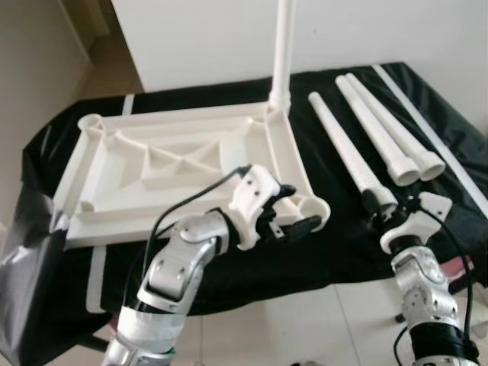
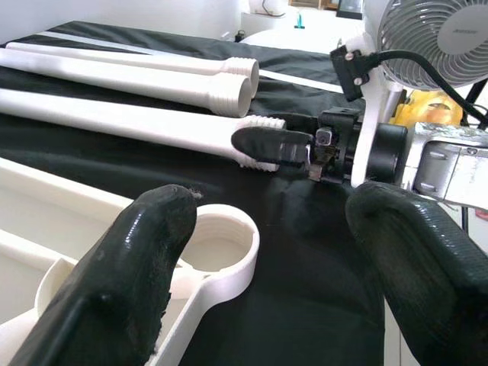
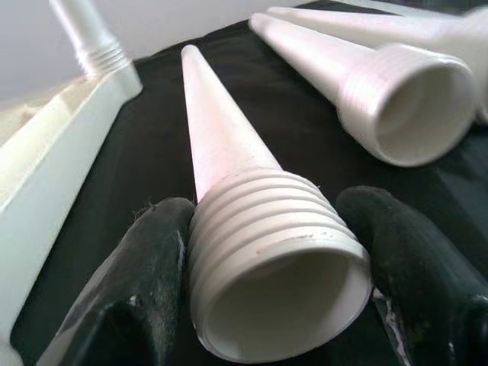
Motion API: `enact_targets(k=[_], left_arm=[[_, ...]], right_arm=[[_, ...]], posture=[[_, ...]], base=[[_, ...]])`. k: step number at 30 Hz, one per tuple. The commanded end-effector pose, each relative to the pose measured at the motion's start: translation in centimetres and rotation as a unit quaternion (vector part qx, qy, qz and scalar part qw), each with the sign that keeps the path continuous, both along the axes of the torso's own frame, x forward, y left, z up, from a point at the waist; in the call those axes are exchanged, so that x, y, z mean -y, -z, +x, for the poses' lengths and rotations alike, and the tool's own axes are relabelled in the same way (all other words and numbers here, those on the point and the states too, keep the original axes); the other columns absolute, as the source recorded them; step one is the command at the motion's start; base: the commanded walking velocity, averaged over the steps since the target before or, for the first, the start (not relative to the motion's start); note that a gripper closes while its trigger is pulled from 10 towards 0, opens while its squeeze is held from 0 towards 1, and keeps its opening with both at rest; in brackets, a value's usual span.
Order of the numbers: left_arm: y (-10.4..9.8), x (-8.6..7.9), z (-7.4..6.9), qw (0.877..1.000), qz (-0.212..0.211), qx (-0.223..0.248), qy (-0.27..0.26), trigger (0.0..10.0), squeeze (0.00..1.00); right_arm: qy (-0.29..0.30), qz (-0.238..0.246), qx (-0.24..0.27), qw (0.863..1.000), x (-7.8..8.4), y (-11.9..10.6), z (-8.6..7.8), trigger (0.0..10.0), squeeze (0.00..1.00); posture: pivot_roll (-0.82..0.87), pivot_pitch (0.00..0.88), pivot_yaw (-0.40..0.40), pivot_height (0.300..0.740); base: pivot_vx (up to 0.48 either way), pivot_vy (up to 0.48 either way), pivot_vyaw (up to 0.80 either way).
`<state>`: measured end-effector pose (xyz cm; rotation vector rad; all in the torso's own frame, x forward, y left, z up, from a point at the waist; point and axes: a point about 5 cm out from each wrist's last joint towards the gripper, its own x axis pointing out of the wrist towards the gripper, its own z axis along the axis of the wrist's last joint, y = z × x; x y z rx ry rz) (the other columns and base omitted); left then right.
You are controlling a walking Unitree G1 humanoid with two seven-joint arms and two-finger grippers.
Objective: Building children table
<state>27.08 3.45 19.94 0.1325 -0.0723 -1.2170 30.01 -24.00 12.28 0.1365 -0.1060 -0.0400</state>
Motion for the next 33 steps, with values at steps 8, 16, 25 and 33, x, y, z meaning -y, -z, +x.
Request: enact_targets(k=[8,16,25,33], left_arm=[[0.0,0.1,0.0,1.000,-0.002,0.001,-0.024,10.0,0.00],[0.0,0.1,0.0,1.000,-0.002,0.000,-0.025,10.0,0.00],[0.0,0.1,0.0,1.000,-0.002,-0.001,-0.024,10.0,0.00],[-0.1,0.1,0.0,1.000,-0.002,-0.001,-0.025,10.0,0.00]], right_arm=[[-0.012,-0.208,-0.001,0.978,-1.3,-0.3,-0.1,10.0,0.00],[-0.021,-0.219,0.002,0.976,-1.6,-0.1,-0.3,10.0,1.00],[-0.019,-0.118,0.037,0.992,-1.6,-0.9,-0.4,10.0,0.00],[0.028,-0.008,0.000,1.000,-0.1,0.2,-0.1,10.0,0.00]], posture=[[-0.09,0.072,0.058,0.740],[-0.09,0.074,0.055,0.740],[-0.09,0.076,0.054,0.740],[-0.09,0.077,0.056,0.740]], base=[[0.000,0.000,0.00],[0.000,0.000,0.00],[0.000,0.000,0.00],[0.000,0.000,0.00]])
